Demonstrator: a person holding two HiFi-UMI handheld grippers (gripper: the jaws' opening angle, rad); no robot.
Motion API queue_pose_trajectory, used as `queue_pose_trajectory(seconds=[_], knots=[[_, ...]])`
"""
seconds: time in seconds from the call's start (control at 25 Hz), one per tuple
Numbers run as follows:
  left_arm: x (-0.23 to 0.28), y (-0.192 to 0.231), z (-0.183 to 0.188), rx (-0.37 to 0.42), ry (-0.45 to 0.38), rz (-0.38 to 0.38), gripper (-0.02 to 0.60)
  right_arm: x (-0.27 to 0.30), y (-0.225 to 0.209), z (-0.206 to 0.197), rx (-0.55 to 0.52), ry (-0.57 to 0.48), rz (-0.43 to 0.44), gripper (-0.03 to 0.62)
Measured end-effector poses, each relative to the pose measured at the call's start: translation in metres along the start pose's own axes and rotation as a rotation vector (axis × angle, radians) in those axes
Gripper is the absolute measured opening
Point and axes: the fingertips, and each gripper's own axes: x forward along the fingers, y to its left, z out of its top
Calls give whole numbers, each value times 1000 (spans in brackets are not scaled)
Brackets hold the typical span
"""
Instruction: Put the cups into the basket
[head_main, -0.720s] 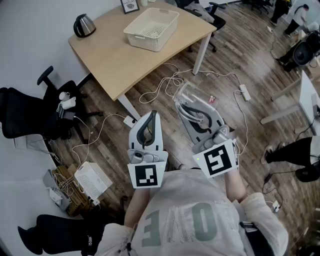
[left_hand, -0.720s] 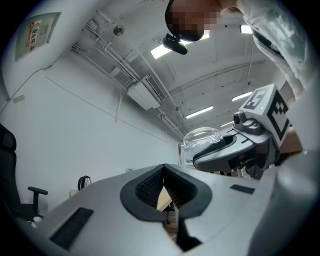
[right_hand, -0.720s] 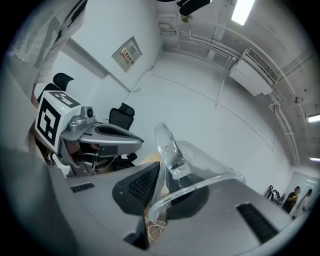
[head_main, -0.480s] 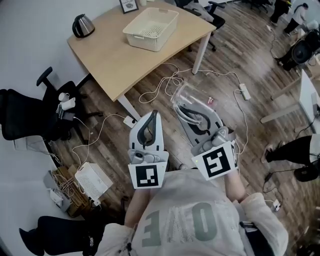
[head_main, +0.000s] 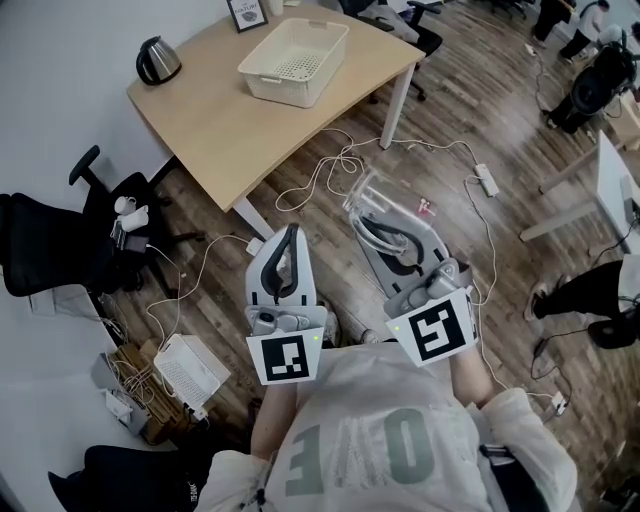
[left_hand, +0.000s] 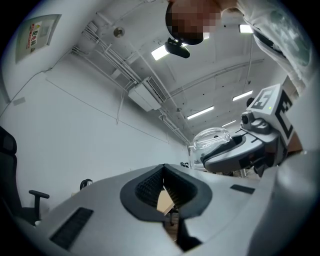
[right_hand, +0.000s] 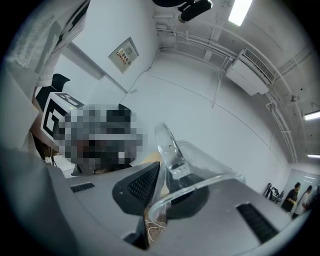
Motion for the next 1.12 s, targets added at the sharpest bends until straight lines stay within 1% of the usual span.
queue_pose_trajectory(seconds=[0.36,0.48,0.6,0.72,0.84,0.92,1.12], knots=[[6,20,-4,5,0,-22,8,20,6,5,-6,7,-9,29],[10,33,-10,13,11,-40,8,33,6,8,-10,11,-27,29],[12,50,-15,-4,23,-56,8,44,9,11,-8,30,-50,29],[16,67,-12,-16,6,-65,8,53,10,13,-7,51,-77,29],[19,81,-10,1,-11,-82,8,59,9,13,-9,77,-103,29],[27,90,-11,19,-18,-84,8,62,7,12,-13,93,-116,29],[47,99,-21,-5,-8,-77,8,67,-6,4,-8,117,-134,29]])
